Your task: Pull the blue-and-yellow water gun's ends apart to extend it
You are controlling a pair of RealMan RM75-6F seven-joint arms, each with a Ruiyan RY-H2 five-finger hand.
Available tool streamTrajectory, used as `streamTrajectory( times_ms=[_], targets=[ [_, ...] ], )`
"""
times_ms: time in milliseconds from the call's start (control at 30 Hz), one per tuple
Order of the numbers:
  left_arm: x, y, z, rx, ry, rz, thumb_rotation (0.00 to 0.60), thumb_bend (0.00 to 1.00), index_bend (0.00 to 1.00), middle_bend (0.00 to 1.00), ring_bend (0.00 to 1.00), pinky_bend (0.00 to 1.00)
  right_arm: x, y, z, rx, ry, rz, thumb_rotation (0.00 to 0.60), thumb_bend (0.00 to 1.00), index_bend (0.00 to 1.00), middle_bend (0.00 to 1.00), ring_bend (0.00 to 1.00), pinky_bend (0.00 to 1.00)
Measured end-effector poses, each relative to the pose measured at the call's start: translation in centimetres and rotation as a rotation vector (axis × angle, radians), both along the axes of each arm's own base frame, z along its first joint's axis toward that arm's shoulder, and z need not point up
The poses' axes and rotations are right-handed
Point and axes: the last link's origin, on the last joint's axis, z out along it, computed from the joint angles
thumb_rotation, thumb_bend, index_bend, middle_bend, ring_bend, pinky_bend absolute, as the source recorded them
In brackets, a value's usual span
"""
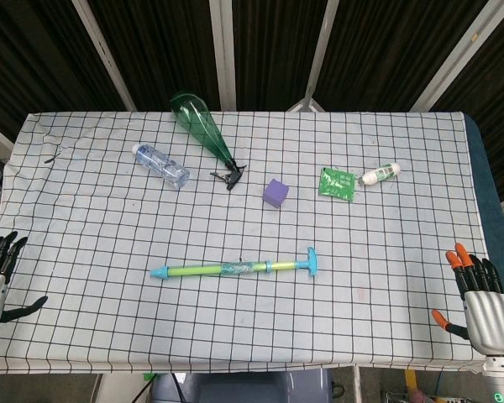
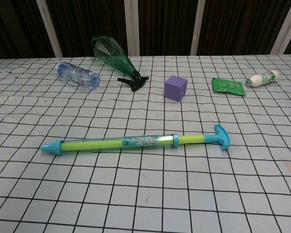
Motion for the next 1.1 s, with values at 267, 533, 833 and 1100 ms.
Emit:
streamTrajectory(
  times_ms=[267,533,833,1100],
  targets=[
    [0.0,-0.1,0.1,-0.001,0.003,0.000,0.600,0.15,0.00,0.00,0.00,0.00,0.0,0.0,0.0,-0.001,-0.002,0.003,0.600,0.20,0.00,0.00,0.00,0.00],
    [0.1,0.0,0.2,0.002,-0.007,-0.001,0.600,0.15,0.00,0.00,0.00,0.00,0.3,0.1,-0.1,0.006,-0.015,0.018,0.600,0.20,0.00,0.00,0.00,0.00],
    [0.0,-0.2,0.4,0.000,-0.015,0.008,0.600,0.15,0.00,0.00,0.00,0.00,1.1,-0.6,-0.7,0.023,-0.029,0.069,0.600,0.20,0.00,0.00,0.00,0.00],
    [0.3,-0.1,0.0,-0.015,-0.011,0.000,0.600,0.15,0.00,0.00,0.00,0.00,3.4,-2.5,-2.1,0.098,-0.087,0.152,0.600,0.20,0.16,0.01,0.00,0.00]
  ],
)
